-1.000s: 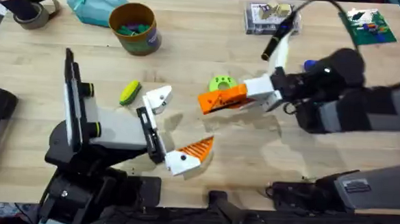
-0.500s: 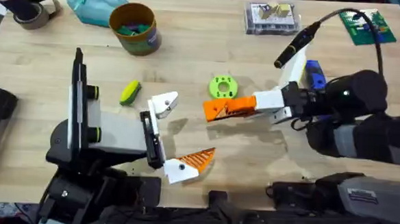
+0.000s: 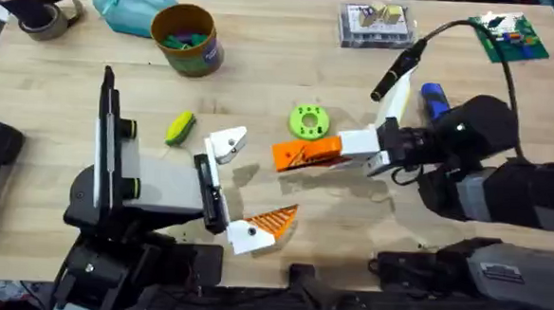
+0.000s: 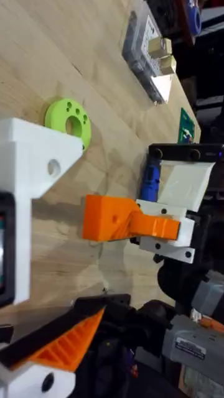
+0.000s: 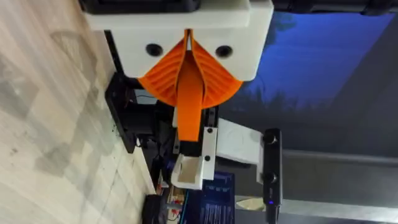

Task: Pick up the gripper from the table and insert it into the empty holder that is missing its gripper. Then pick up a screw, insert it into the mounting hole, and use the screwdriver to tighten it. Finally, clean up the table by picking up the vegetable and placing it into the bucket.

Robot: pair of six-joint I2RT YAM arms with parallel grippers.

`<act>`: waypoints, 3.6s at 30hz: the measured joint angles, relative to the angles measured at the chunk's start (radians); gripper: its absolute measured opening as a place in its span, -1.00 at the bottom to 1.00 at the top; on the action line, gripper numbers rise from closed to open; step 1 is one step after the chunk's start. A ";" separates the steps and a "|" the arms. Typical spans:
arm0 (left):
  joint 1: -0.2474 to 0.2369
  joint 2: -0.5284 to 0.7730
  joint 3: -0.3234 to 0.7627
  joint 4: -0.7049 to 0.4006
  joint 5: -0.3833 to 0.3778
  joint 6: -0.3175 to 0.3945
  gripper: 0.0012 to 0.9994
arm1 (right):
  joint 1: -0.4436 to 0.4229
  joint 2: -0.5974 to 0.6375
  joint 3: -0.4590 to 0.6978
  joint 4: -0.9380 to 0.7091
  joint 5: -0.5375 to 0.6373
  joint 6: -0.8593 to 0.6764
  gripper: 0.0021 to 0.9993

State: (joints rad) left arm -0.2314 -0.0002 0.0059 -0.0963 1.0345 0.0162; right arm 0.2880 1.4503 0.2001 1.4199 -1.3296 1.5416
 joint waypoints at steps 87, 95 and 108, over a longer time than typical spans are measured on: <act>0.000 0.000 0.000 0.000 -0.003 0.003 0.97 | 0.286 0.088 0.122 -0.085 0.265 -0.020 -0.96; 0.000 0.000 0.000 0.000 -0.007 0.000 0.97 | 0.307 0.113 0.124 -0.068 0.311 -0.019 -0.96; 0.000 0.000 0.000 0.001 -0.009 -0.001 0.97 | 0.310 0.131 0.145 -0.070 0.319 -0.015 -0.96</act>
State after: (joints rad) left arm -0.2310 -0.0001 0.0059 -0.0956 1.0258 0.0154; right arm 0.5976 1.5816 0.3446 1.3498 -1.0102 1.5269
